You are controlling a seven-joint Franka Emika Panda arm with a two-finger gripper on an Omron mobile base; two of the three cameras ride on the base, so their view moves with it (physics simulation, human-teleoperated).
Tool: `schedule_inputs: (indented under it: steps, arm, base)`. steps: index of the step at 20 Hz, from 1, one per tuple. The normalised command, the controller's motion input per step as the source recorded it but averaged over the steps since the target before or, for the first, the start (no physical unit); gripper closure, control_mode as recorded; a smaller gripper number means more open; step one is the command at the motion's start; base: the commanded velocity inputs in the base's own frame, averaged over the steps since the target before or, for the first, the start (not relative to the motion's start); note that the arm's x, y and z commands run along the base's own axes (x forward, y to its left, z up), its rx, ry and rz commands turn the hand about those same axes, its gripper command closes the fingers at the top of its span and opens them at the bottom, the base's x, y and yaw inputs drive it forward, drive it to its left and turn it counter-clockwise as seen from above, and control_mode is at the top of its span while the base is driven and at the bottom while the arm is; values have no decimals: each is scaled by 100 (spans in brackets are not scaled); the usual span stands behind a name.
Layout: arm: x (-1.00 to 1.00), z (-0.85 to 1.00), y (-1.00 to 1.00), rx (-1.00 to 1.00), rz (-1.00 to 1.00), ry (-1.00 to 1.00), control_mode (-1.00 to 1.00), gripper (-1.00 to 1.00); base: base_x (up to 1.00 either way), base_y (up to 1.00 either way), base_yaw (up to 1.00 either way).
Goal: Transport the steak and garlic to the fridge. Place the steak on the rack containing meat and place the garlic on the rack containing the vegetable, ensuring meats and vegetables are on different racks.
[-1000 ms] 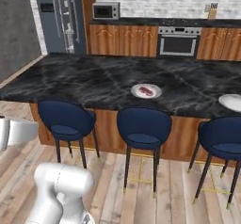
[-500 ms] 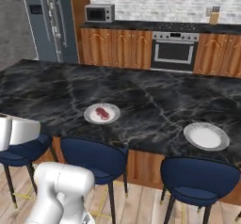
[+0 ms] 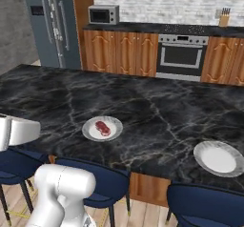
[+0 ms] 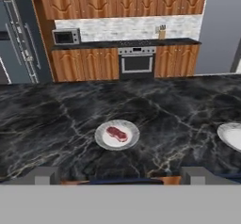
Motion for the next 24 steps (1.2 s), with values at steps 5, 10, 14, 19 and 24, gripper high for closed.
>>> schedule_inputs:
  steps: [5, 10, 14, 19, 24]
  arm:
    - [0, 0, 0, 0, 0, 0, 100, -100]
    - [40, -38, -23, 7, 12, 8, -100, -100]
    - [100, -37, -64, 15, 25, 8, -100, -100]
    - [100, -40, 0, 1, 4, 17, -100, -100]
    - [95, -58, 6, -4, 0, 31, -100, -100]
  base:
    - [100, -40, 36]
    - [60, -26, 19]
    - [0, 0, 0]
    - [0, 0, 0]
    - [0, 0, 0]
